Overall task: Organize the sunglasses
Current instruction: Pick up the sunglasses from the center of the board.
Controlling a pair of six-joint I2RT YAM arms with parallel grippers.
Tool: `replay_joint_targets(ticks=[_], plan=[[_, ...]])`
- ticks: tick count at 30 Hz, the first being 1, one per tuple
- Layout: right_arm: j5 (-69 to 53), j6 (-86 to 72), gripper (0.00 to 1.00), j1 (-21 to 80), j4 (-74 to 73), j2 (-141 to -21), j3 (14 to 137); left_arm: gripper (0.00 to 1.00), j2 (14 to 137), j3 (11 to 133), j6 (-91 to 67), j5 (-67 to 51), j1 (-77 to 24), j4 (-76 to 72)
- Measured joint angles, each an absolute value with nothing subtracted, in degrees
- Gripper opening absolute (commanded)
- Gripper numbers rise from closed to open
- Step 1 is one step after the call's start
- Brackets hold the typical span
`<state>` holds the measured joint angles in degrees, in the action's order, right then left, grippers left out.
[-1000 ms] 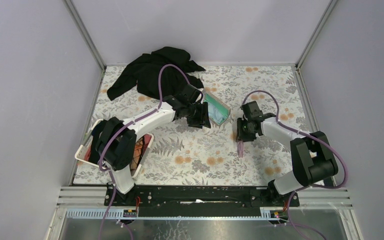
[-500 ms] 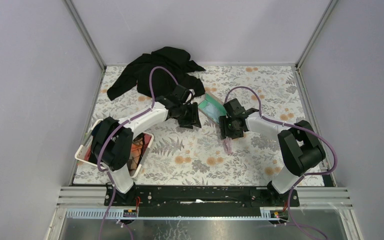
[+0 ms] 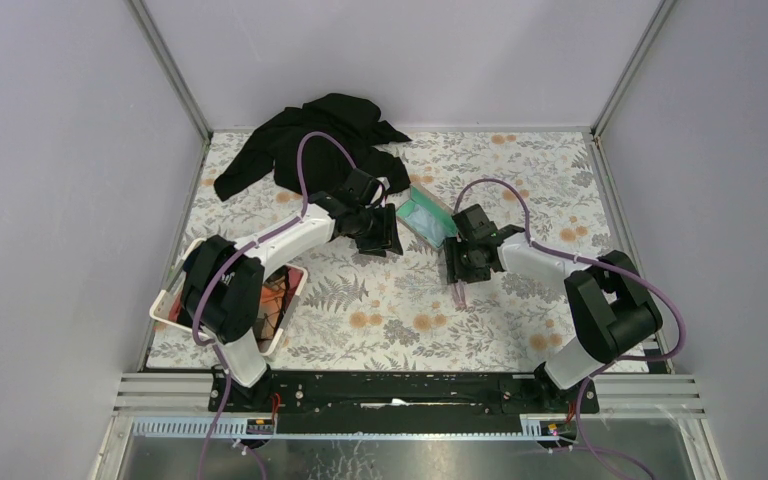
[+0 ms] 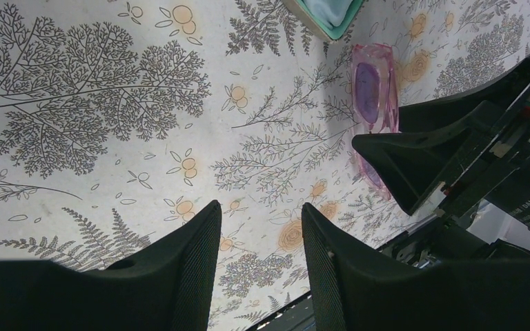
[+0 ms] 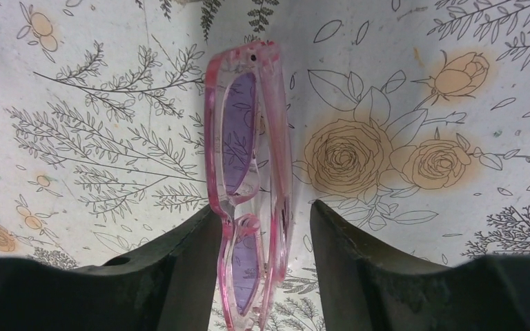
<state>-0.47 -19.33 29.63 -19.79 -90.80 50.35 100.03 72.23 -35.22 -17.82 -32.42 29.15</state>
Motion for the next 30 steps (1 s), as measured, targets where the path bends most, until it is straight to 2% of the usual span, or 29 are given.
replay_joint_targets(ticks=[12,15,26,29,30], plan=[[-0.49,-19.99,0.38,29.65,-18.72,-90.78,49.93,0.51,100.03,72.18,-35.22,-18.04,-32.42,29.15],[-0.47,-19.99,0.29,29.65,-18.76,-90.65,49.93,0.51,100.03,72.12,-35.22,-18.06,-32.42,29.15],[-0.30,-18.79,0.27,29.65,-20.75,-86.24,51.20,0.51,100.03,71.68,-35.18,-18.04,-32.42,29.12],[-1.65,-17.08,0.26,29.67,-21.76,-85.97,53.84,0.51,99.55,70.87,-34.98,-18.02,-32.32,29.12],[-2.85,-14.87,0.26,29.69,-21.96,-86.02,58.39,0.51,98.08,69.34,-34.83,-18.00,-32.01,29.19]])
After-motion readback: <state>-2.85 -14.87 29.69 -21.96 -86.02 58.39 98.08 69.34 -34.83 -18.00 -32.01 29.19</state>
